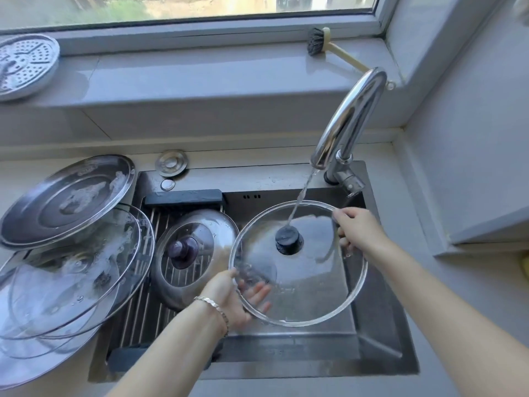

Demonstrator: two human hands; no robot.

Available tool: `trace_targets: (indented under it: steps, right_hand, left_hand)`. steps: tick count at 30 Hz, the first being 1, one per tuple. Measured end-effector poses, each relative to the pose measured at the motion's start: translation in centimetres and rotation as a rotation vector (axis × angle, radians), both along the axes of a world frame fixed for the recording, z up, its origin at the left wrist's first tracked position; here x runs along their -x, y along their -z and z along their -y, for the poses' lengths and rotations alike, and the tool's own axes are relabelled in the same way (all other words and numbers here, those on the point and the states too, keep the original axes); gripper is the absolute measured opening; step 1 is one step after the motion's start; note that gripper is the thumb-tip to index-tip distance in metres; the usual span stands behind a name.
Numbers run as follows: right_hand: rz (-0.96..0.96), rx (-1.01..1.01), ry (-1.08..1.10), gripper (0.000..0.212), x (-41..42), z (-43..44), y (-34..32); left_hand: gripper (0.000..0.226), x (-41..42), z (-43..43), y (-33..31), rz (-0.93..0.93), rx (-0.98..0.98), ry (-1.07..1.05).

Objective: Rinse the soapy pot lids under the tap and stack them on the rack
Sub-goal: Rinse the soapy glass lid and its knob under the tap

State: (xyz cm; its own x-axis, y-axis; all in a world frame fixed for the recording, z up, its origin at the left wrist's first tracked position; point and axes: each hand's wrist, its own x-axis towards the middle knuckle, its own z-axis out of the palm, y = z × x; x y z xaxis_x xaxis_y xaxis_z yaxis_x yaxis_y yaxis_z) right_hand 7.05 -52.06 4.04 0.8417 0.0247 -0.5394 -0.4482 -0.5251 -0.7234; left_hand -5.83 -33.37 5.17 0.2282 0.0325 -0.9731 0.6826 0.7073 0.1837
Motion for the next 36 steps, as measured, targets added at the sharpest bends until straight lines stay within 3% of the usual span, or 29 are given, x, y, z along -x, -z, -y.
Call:
trace_targets:
  steps: [6,10,14,19,23,26,29,32,36]
  right_hand:
    - [-0.266,-0.281,0.163,0.017,2.0,-5.1,3.3]
    - [-0.388,-0.436,0.286,0.026,3.0,-6.8,4.4]
    - [-0.328,-0.547,0.428,0.028,3.5,-5.9,4.2]
    - [0.032,-0.504,0.428,0.029,2.4,-3.2,2.3]
    - [0.196,-0.44,0.347,0.025,1.7,-1.6,0.0]
    - [0.185,-0.364,0.265,0.021,2.2,-0.4,-1.6]
    - [0.189,-0.278,0.23,0.02,2.6,0.9,-2.4]
    - [0.156,-0.21,0.243,0.023,2.4,2.0,-2.5]
    - [-0.185,-0.391,0.437,0.042,2.1,3.2,-1.0]
  left_hand:
    - [0.037,-2.4,-5.2,-2.4,0.118,-0.419,-0.007]
    - [0.045,-3.6,-5.9,-3.2,0.249,-0.744,0.117]
    - [0.043,-3.9,-4.5,-3.4,0.396,-0.848,0.189]
    - [0.04,-5.2,-3.5,-2.1,0.466,-0.787,0.072]
    - [0.041,-6.1,-2.7,-0.3,0.339,-0.466,-0.138]
    - [0.047,-5.8,-2.1,1.7,0.171,-0.257,-0.228]
    - [0.046,-4.8,-0.8,3.5,-0.072,-0.088,-0.13]
    - [0.04,-3.6,1.0,4.4,-0.137,0.055,-0.055]
    - [0.041,-3.5,2.0,4.1,0.003,-0.138,-0.201]
